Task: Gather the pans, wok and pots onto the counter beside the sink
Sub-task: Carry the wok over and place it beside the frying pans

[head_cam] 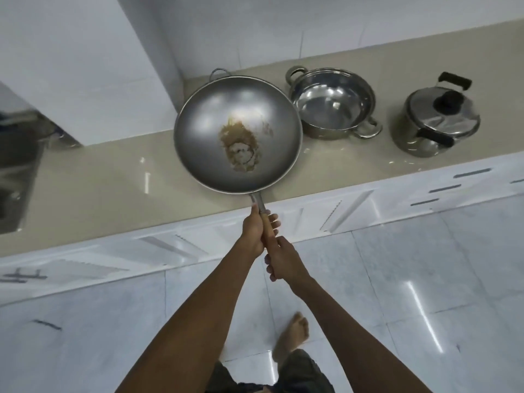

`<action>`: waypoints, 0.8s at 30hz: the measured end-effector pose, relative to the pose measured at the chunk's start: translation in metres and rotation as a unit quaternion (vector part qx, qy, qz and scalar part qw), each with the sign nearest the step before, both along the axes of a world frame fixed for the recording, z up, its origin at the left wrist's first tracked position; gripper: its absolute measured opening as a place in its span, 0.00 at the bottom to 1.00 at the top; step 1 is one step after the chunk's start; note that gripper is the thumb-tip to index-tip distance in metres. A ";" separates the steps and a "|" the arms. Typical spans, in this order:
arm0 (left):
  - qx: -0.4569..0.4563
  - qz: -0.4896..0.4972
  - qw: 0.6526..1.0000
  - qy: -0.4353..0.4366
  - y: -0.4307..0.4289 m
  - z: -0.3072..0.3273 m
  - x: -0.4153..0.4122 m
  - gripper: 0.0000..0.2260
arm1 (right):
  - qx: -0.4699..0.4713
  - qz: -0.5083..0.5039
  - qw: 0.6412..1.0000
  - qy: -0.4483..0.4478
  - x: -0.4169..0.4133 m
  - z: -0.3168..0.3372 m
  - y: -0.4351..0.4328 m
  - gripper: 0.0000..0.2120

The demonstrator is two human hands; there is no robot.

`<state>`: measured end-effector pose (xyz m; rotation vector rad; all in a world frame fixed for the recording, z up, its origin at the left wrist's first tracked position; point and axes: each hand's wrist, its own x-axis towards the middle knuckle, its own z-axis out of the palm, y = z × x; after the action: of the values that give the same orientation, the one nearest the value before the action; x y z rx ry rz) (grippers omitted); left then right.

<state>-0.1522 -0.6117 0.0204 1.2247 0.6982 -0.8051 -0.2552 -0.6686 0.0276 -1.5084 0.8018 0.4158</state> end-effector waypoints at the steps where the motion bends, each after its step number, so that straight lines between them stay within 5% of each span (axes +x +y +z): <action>1: 0.001 0.009 1.000 0.005 -0.004 0.003 0.000 0.23 | 0.000 -0.008 1.000 -0.016 0.000 0.002 0.000 0.27; 10: 0.057 0.049 0.997 -0.022 0.019 0.017 -0.037 0.24 | -0.021 0.031 0.997 -0.066 -0.035 0.008 0.029 0.15; 15: 0.012 0.126 0.992 -0.011 0.074 0.015 -0.093 0.23 | -0.034 0.102 0.992 -0.062 -0.085 0.004 0.066 0.14; 19: -0.013 0.183 0.983 -0.019 0.144 0.016 -0.118 0.22 | -0.104 0.181 0.975 -0.078 -0.098 0.017 0.126 0.14; 24: 0.000 0.256 0.965 -0.055 0.267 0.034 -0.122 0.22 | -0.063 0.239 0.964 -0.100 -0.091 0.044 0.237 0.23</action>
<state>-0.2744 -0.3451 0.0545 1.0140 0.8746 -0.3050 -0.3460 -0.4317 0.0719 -1.8330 0.3020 0.5636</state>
